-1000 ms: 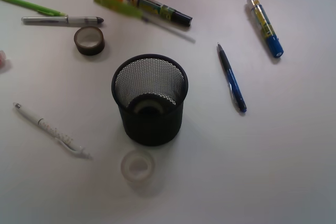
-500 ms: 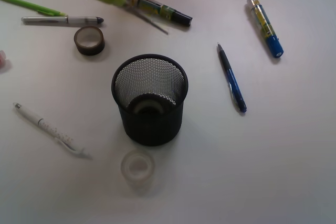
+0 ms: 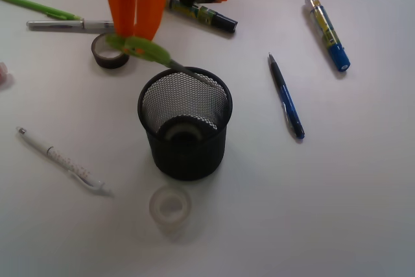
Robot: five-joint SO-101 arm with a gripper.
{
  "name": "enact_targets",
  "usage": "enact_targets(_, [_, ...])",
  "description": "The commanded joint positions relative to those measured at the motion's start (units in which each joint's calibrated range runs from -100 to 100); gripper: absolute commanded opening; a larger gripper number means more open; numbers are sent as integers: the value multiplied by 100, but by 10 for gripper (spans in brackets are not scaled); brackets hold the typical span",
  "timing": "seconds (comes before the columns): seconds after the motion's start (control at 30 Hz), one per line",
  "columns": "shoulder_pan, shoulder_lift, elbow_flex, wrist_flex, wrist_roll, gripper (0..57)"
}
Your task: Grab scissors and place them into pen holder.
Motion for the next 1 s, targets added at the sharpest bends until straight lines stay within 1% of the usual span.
enact_targets(0.0, [120,33,-70,-91,20,2])
enact_targets(0.1, [180,41,-70,-56,-5,8])
enact_targets(0.13, [195,33,-61,-12,-10,26])
enact_targets(0.17, [203,33,-97,66,-10,61])
enact_targets(0.2, [203,24,-106,154,-10,107])
enact_targets(0.27, [203,24,-115,294,-10,215])
enact_targets(0.33, [180,16,-115,434,-10,306])
enact_targets(0.5, [150,-86,-133,469,-44,306])
enact_targets(0.6, [173,-418,-133,443,-342,306])
enact_targets(0.67, [247,-817,-251,451,-816,306])
enact_targets(0.73, [599,-1268,-459,670,-1670,305])
enact_targets(0.8, [1055,-1752,-595,1440,-2442,304])
enact_targets(0.87, [1361,-2245,-613,2359,-2867,303])
enact_targets(0.9, [1399,-2500,-423,2315,-2994,294])
enact_targets(0.97, [1167,-3189,274,2324,-3136,259])
